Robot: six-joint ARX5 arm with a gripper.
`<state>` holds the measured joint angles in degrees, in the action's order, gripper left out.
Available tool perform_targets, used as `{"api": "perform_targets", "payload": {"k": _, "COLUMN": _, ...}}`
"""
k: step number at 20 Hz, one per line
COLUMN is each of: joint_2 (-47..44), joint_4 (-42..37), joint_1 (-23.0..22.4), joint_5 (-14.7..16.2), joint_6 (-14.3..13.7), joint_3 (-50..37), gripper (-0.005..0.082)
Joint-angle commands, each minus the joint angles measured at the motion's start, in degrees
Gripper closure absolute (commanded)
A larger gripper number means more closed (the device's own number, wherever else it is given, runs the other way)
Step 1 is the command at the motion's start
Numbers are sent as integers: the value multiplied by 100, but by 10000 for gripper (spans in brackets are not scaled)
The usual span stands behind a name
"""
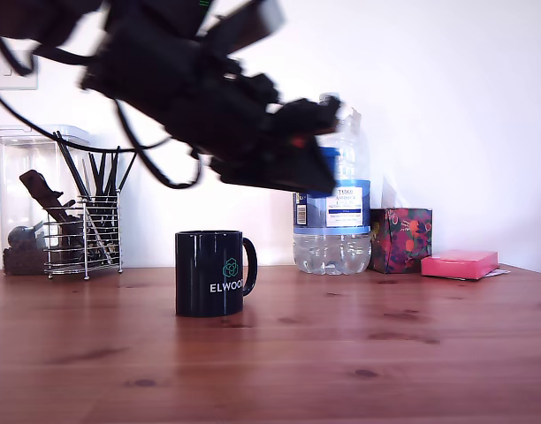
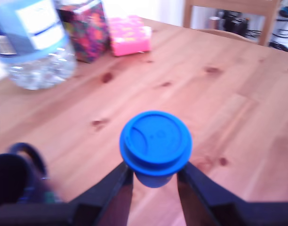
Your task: Pick up the coffee capsules from the table one by one and drop them inside the nearest coffee cup
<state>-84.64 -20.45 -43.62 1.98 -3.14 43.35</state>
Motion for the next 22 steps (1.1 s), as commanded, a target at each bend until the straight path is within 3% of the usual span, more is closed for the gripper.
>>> {"api": "perform_targets", "payload": {"k": 1, "joint_2": 240, "joint_4": 138, "joint_1": 160, "joint_5": 22, "joint_6": -146, "joint_3": -260, "gripper": 609}}
{"api": "perform_targets", "payload": {"k": 5, "joint_2": 732, "joint_4": 848, "joint_1": 861, "joint_5": 234, "joint_6": -463, "joint_3": -361, "gripper": 609}}
{"api": "perform_targets", "payload": {"k": 10, "joint_2": 1010, "joint_4": 866, "joint_1": 1700, "joint_5": 476, "joint_6": -485, "joint_3": -358, "gripper": 609}}
{"api": "perform_targets", "payload": {"k": 14, "joint_2": 1008, "joint_4": 831, "joint_1": 1860, "joint_5": 682, "joint_6": -485, "joint_3": -356, "gripper": 609}}
{"api": "perform_targets", "payload": {"k": 18, "joint_2": 909, "joint_4": 863, "joint_1": 1860, "joint_5": 682, "joint_6": -481, "joint_3": -227, "gripper": 609}}
{"api": "perform_targets", "payload": {"k": 22, "joint_2": 431, "joint_4": 1257, "joint_1": 1860, "joint_5": 754, "joint_6": -481, "joint_3": 369, "gripper": 609}}
